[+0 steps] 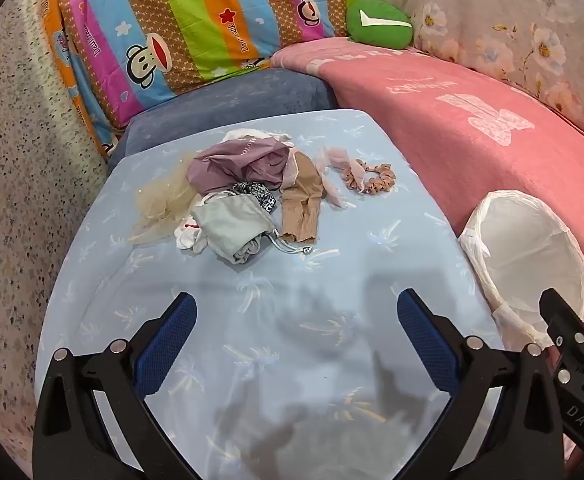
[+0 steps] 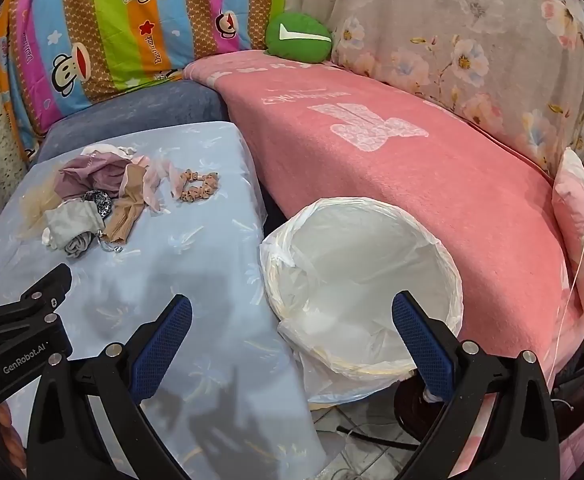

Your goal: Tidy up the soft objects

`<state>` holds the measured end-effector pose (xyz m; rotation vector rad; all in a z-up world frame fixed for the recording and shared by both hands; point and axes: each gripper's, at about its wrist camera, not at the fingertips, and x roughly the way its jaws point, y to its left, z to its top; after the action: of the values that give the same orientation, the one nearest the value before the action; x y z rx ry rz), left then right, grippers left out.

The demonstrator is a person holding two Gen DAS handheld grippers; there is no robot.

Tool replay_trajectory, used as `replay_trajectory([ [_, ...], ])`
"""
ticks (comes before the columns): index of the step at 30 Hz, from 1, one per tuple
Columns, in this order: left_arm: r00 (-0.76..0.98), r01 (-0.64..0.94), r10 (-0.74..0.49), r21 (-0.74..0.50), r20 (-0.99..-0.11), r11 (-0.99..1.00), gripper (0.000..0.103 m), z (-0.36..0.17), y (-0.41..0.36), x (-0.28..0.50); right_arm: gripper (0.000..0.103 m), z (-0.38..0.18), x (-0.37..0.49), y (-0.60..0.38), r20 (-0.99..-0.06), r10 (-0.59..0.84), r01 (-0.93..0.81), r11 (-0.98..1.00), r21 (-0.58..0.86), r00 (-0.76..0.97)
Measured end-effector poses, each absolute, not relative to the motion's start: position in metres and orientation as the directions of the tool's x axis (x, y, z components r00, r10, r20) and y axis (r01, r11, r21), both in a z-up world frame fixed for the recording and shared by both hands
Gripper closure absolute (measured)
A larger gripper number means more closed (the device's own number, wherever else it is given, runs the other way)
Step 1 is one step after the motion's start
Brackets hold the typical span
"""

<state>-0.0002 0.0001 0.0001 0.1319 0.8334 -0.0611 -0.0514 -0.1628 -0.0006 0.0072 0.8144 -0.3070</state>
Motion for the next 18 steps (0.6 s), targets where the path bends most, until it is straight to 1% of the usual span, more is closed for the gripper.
replay_trajectory([
  [18, 0.676, 0.117, -0.016, 0.087, -0.737, 0.989, 0.007, 0.0079, -0.0063, -0.0036, 0.006, 0.0051, -0.0572, -0.1654, -0.713, -0.266, 0.273, 0.956, -0.108, 0.649],
])
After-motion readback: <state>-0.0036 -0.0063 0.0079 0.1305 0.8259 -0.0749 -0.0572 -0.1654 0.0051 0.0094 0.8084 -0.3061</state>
